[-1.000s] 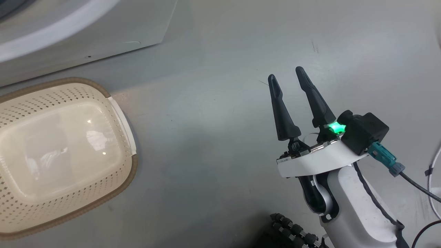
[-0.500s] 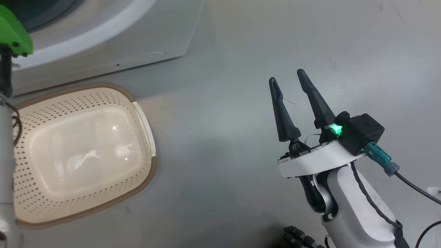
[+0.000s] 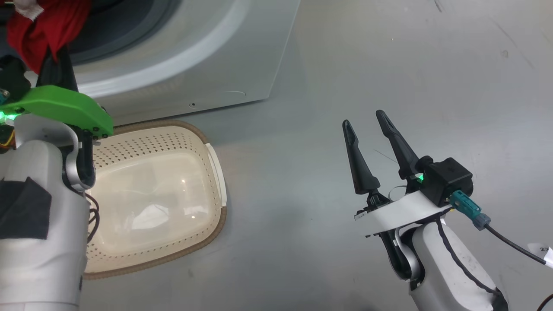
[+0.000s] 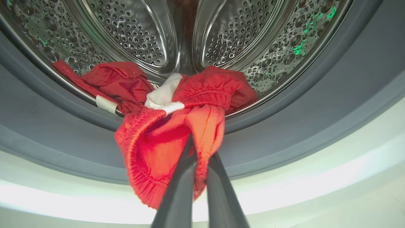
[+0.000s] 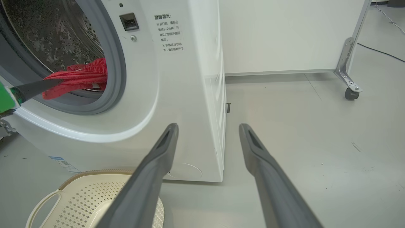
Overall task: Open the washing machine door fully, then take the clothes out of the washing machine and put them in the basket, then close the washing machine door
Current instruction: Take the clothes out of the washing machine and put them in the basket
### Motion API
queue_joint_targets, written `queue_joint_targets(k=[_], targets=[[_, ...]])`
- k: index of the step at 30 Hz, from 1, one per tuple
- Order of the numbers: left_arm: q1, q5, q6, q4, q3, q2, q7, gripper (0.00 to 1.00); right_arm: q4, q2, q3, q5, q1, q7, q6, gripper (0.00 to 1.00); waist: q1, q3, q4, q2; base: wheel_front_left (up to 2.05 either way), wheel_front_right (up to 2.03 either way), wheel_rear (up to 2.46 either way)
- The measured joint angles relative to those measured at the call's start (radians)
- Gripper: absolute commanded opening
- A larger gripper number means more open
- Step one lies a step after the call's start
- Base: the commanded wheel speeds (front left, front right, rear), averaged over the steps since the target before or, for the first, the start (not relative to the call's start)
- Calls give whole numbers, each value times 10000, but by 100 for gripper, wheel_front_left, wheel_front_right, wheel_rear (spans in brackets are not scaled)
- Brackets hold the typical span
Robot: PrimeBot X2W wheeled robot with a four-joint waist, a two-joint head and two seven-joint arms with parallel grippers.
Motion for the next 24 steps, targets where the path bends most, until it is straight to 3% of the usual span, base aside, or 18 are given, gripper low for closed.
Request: queue_joint_targets(k=[10, 24], targets=[[884, -13, -96, -761, 63, -414, -1569, 0, 364, -2, -56, -146, 528, 0, 100, 100, 0, -1128, 591, 0, 0, 0, 0], [1576, 368, -92, -2215, 138, -403, -1661, 0, 656, -2, -69, -217, 1201, 0, 215, 100, 0, -2440, 868, 0, 0, 0, 0]])
